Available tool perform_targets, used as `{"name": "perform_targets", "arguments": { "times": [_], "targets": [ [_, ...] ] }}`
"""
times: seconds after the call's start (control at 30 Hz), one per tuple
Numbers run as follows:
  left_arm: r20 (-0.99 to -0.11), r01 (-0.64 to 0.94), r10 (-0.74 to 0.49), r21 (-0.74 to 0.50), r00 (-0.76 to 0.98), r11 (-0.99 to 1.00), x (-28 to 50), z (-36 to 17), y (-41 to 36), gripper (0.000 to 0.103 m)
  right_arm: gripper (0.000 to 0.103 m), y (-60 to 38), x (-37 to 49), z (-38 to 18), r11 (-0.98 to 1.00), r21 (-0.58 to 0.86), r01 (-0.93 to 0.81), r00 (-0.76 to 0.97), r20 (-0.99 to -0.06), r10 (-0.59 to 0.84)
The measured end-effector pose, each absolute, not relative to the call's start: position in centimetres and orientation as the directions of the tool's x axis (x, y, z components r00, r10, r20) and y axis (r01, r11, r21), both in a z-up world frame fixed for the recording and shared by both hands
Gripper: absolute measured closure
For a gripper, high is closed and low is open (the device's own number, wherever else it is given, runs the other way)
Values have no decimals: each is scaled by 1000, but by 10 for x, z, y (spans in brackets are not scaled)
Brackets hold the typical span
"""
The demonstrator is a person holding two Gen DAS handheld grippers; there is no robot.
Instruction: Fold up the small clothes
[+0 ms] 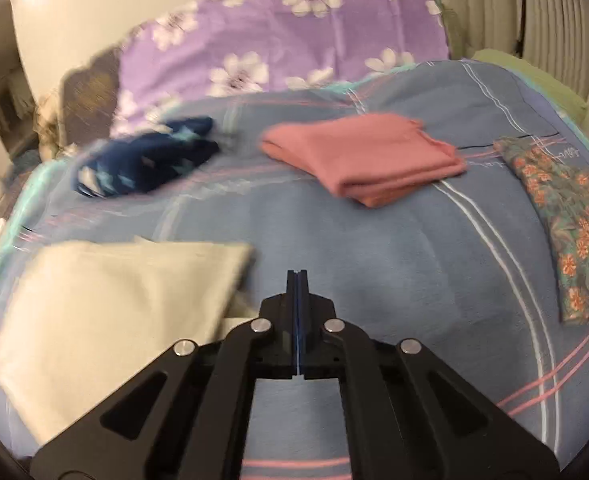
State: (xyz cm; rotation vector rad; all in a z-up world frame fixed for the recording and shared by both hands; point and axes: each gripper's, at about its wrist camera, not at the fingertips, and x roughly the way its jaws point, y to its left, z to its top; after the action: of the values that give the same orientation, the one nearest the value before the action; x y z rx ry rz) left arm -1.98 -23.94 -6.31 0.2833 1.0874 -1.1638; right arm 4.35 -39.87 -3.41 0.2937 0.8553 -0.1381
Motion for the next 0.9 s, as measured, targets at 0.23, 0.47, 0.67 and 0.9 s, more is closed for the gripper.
{"name": "perform_targets", "arguments": {
  "times": [0.23, 0.47, 0.67, 0.9],
  "targets": [
    [-779, 832, -626, -376, -46, 407, -12, -63, -236, 98, 101, -388, 6, -26, 894, 446, 36, 660, -683, 314],
    [-778, 841, -627, -363, -35, 402, -11, -64, -241, 98, 103, -366, -4, -72, 953, 296, 68, 535, -817, 215],
    [-773, 824, -635, -371, -18, 428, -19, -63, -239, 96, 99, -355, -33, -23, 970, 212, 117, 645, -759, 88],
    [-730, 782, -684, -428, -3, 453, -20, -57, -211, 83, 85, -318, -51, -24, 939, 339, -60, 584, -751, 308]
  ]
}}
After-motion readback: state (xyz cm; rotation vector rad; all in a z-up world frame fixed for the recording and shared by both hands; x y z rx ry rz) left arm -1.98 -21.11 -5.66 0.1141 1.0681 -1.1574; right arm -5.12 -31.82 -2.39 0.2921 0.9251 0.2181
